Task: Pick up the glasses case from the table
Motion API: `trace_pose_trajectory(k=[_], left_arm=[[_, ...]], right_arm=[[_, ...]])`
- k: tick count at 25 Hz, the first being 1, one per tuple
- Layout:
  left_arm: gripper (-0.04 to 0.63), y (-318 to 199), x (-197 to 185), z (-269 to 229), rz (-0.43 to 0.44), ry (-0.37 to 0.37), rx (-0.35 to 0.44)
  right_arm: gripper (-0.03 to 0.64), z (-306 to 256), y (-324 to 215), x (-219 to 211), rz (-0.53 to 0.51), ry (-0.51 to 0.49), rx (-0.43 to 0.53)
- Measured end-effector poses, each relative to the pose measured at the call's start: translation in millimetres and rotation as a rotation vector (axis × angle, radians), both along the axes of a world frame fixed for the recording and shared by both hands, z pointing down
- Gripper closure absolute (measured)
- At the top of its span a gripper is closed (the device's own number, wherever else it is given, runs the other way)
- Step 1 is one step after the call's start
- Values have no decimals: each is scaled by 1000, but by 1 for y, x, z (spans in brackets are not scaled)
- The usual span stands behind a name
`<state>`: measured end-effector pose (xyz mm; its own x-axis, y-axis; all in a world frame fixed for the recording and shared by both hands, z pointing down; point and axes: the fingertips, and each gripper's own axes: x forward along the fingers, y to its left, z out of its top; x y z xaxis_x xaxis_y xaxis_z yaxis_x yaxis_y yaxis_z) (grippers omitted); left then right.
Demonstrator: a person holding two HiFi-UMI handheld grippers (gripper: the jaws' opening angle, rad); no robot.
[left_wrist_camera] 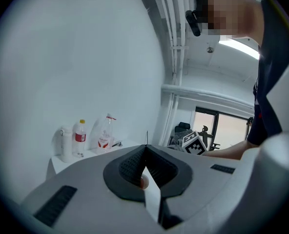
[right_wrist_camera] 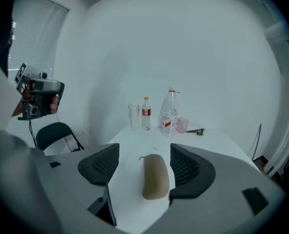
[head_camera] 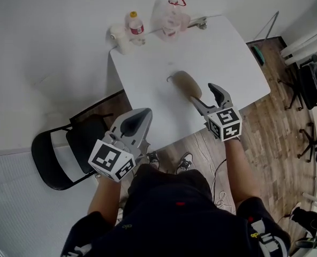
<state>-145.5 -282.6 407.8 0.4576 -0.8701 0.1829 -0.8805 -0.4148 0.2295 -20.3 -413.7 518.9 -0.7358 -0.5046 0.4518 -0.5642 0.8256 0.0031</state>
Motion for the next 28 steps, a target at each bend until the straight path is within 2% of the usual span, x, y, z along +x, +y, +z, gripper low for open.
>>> trace_pose_trajectory(k=[11, 21, 25, 28], left_arm=[[575, 6, -18, 30, -40, 21, -57], [575, 19, -43, 52, -104, 33, -107], [575, 22, -48, 57, -116, 31, -117], [575, 22, -49, 59, -116, 29, -123]], right_arm=[[213, 104, -35, -42, -74, 235, -111], [202, 177, -69, -48, -62, 398, -154], [202, 201, -68, -49, -75, 445, -213], [202, 208, -69, -49, -63, 442, -242]])
